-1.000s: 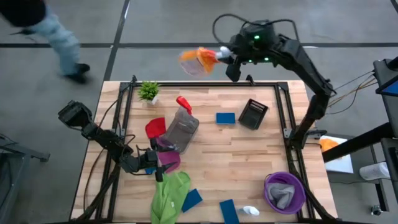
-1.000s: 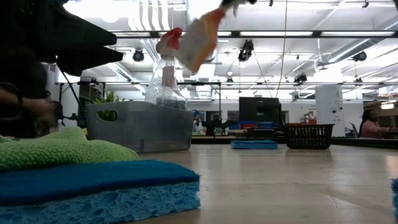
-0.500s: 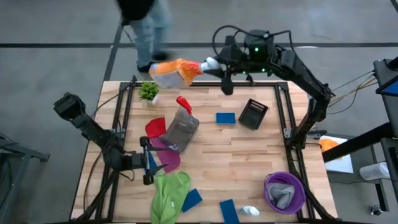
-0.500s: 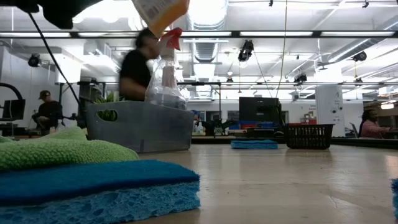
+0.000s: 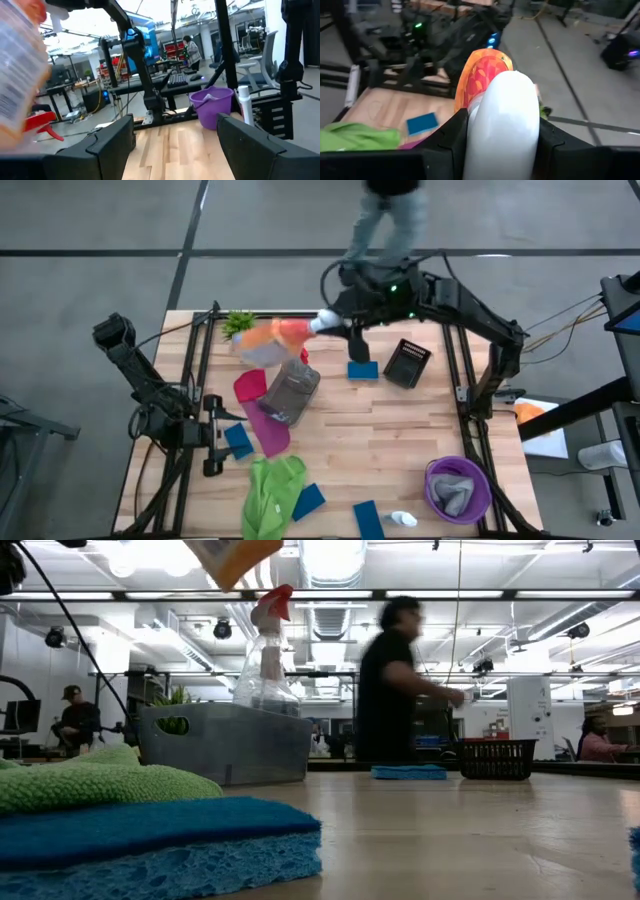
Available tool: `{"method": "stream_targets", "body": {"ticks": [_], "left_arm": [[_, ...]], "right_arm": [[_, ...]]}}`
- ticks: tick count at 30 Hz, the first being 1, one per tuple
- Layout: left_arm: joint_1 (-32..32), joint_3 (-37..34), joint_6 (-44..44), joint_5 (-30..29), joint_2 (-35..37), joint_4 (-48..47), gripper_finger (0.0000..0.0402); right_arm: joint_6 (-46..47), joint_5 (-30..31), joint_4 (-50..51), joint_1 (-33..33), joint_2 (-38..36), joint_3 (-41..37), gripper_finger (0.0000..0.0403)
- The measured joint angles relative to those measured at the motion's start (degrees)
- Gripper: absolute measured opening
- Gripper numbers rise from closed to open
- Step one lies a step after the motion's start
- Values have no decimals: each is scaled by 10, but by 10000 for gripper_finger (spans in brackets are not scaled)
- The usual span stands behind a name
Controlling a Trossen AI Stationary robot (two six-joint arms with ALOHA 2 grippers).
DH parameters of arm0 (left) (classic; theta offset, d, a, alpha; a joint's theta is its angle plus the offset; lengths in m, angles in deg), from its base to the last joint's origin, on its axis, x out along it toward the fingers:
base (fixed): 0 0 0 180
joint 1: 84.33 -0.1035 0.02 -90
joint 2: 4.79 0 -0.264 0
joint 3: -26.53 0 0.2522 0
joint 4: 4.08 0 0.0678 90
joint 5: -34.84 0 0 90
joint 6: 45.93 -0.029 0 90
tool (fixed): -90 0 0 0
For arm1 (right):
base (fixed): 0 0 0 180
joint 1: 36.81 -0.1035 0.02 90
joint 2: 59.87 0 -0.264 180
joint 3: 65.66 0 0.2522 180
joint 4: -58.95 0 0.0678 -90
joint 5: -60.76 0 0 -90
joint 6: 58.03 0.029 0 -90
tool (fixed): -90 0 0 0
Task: Pick & Place Kitchen Items
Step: Put the orange spray bottle into the gray bin
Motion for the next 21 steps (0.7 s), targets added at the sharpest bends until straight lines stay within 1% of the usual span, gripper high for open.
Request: {"method": "stream_targets", "body": {"ticks": [6,12,21], "left_arm": [[0,0,0,0,0,-6,282],[0,0,0,0,0,-9,282],[3,0,-5,-3,0,-10,282]], "right_arm": [[10,1,25,-26,22,0,131],[24,4,67,-29,47,0,131],[27,5,97,-30,87,0,131]]}}
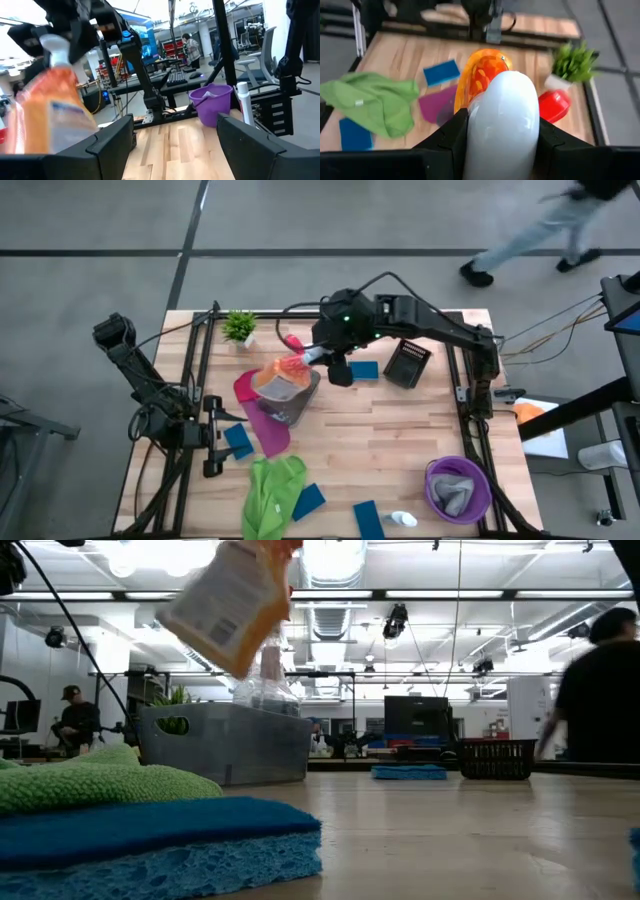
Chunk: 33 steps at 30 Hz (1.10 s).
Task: Pick & Place Kitchen Items
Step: Put the orange spray bottle into the gray bin
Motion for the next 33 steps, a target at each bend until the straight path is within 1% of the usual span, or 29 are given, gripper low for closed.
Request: {"method": "stream_targets", "body": {"ticks": [9,14,20,33], "left_arm": [[4,0,0,-12,0,-4,282],[5,0,2,-21,0,-8,282],[5,0,3,-25,0,-10,282],[5,0,5,-26,0,-12,282]], "right_arm": [[1,4,15,-2,47,0,131],[2,27,26,-2,69,0,131],[0,49,48,-3,88,0,131],[-1,49,48,-3,108,0,131]]}}
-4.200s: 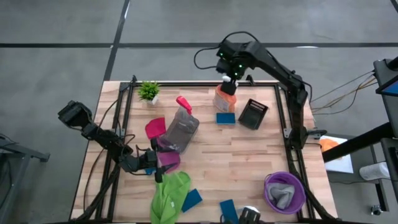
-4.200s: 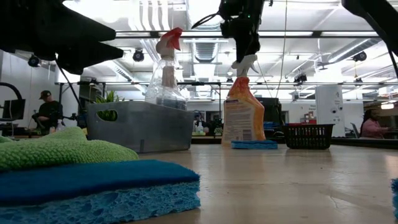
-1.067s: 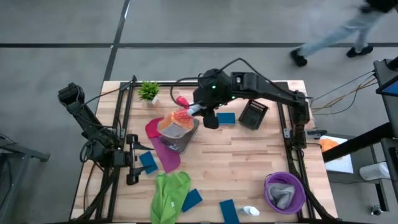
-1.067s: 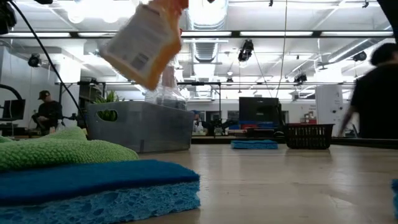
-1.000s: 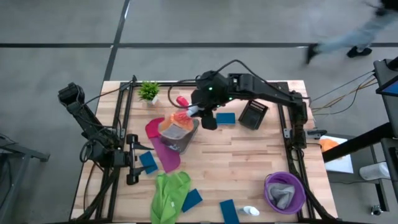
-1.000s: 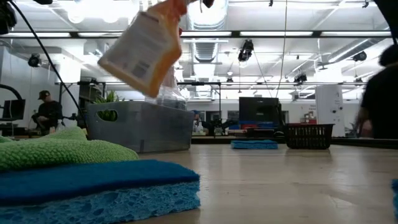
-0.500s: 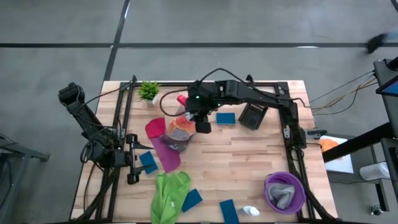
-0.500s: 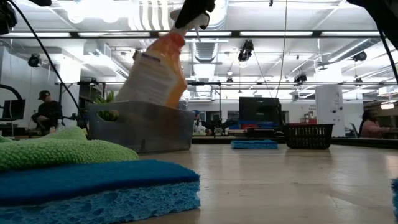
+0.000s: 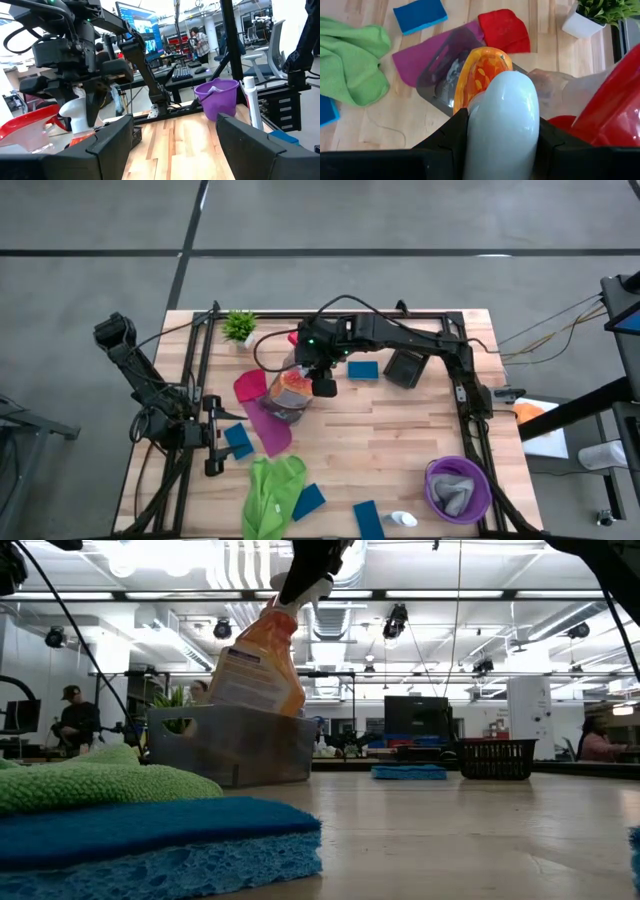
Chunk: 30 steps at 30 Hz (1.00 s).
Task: Pick & Place Kitchen Items
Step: Put the orange spray bottle into the gray bin
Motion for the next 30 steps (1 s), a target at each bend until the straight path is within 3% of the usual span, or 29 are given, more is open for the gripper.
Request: {"method": "stream_targets", "body": {"ticks": [8,13,17,24,30], "left_arm": [[0,0,1,0,0,0,282],[0,-1,2,-7,0,-5,282],[0,-1,7,-11,0,-11,282],[0,-1,13,-11,0,-17,282],[0,-1,17,-13,0,-19,282]], "right_arm": [[9,1,-3,-1,0,0,140],[11,3,-24,-6,0,0,251],[4,3,-47,-14,0,0,302],[-24,3,-100,-35,-4,0,313],[-45,57,-132,-57,-4,0,314]]}}
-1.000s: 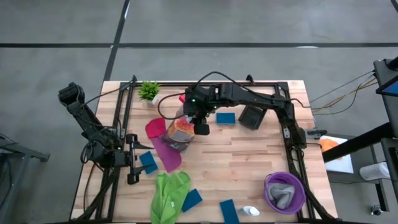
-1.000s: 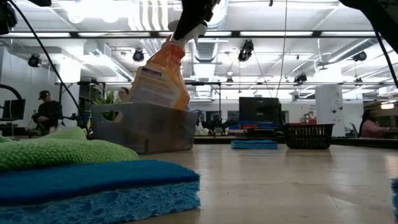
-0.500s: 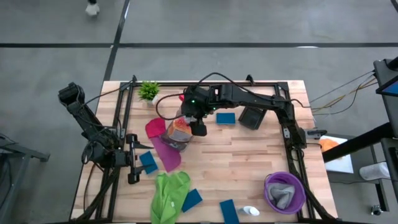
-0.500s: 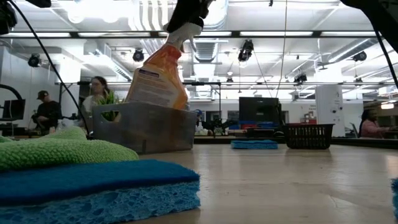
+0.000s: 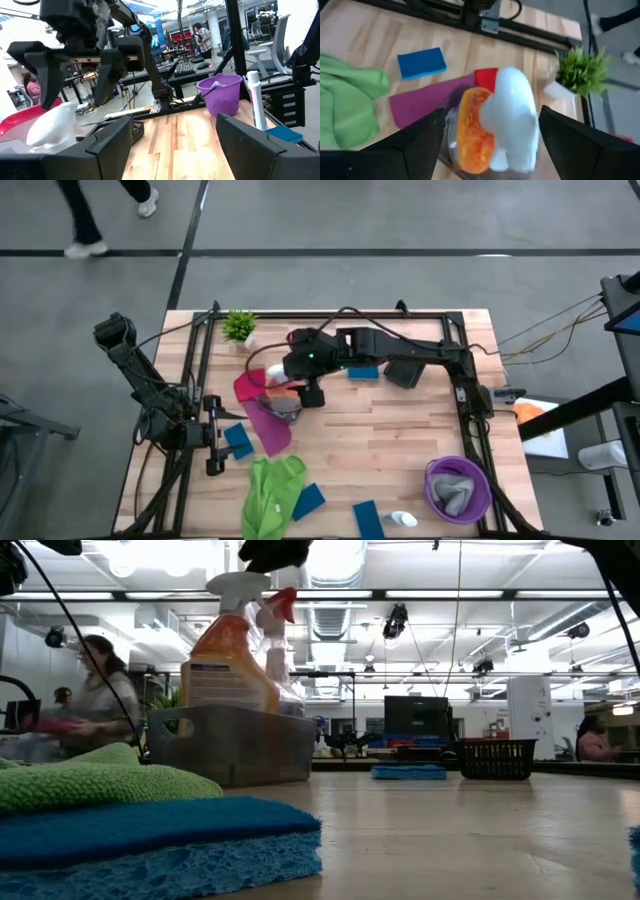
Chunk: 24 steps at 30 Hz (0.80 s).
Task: Pick & Place Kitchen Items
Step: Put the orange spray bottle into the gray bin
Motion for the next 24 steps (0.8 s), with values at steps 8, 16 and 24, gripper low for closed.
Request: {"method": "stream_targets", "body": {"ticks": [8,16,24], "left_arm": [[0,0,8,-2,0,-9,282],[0,0,39,-2,0,-27,282],[3,0,100,-2,0,-58,282]], "right_arm": [[-52,0,-70,-60,0,-9,278],[-70,-9,-171,-112,0,-108,93],[-28,-74,-400,-120,0,-272,19]]}}
